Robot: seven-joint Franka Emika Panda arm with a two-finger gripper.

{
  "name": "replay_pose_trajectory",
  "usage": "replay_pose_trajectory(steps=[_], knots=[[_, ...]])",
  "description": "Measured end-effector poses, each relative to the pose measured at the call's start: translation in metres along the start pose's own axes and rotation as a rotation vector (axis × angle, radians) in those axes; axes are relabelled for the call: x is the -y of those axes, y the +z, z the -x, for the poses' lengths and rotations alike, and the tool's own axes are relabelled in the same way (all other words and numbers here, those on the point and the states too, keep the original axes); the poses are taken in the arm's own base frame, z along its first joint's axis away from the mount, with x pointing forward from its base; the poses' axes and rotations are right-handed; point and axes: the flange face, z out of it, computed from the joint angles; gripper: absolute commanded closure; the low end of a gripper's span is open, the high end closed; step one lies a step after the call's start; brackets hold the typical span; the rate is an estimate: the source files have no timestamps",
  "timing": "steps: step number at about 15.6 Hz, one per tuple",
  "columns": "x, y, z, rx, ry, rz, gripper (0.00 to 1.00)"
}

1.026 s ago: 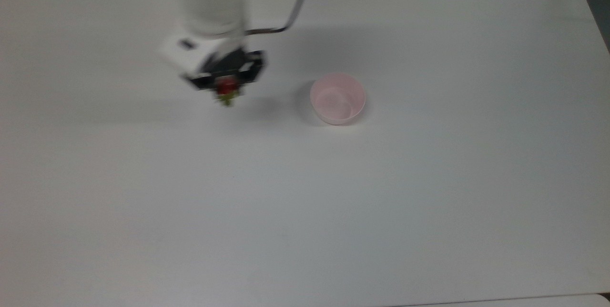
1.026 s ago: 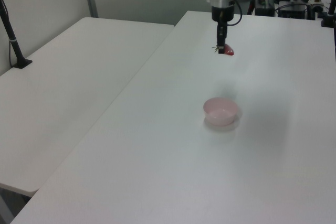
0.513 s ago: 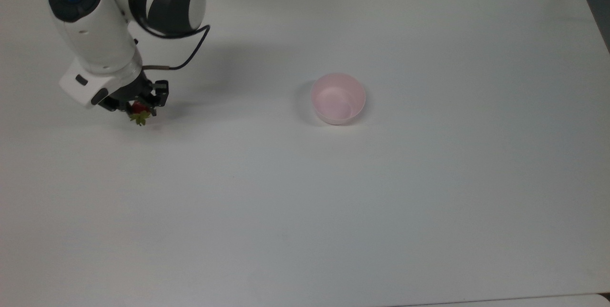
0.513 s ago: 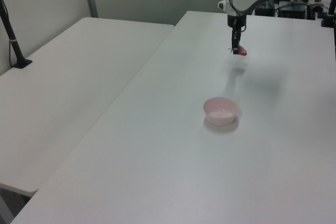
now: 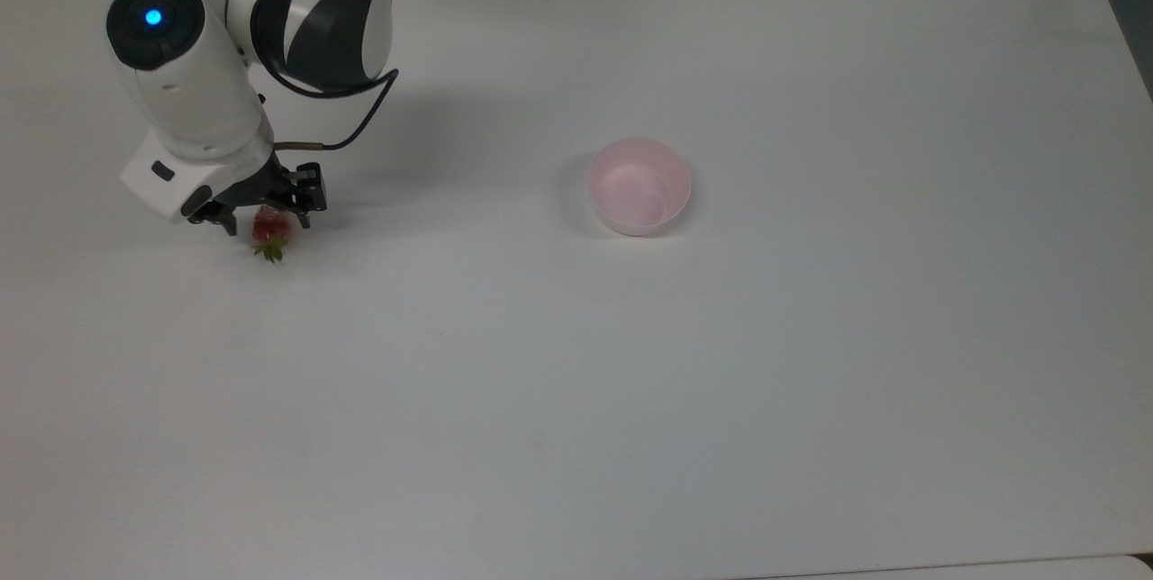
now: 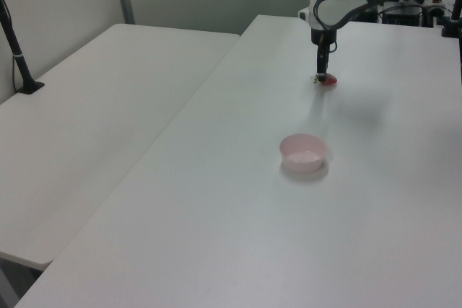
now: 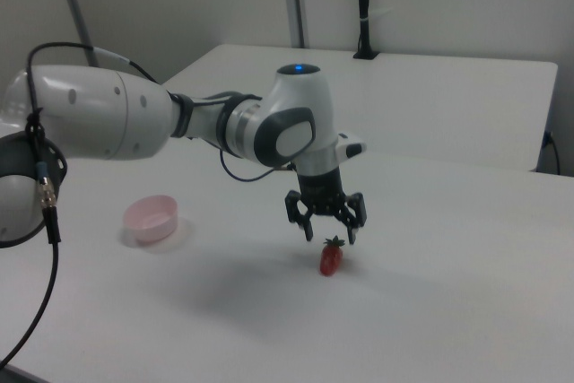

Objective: Pick up strawberry from bowl
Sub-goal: 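Lower the strawberry onto the table and open the gripper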

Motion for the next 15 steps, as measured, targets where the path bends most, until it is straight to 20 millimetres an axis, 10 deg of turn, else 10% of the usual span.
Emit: replay_pose_trajectory(steps=[5,11,15], knots=[[0.03,-0.123,0.007,-0.107,0.157,0.009,0.0],[0.162,-0.275,0.067,-0.022,0.14,-0.071,0.0],[0.19,-0.28,0.074,-0.003,0.14,-0.079,0.0]])
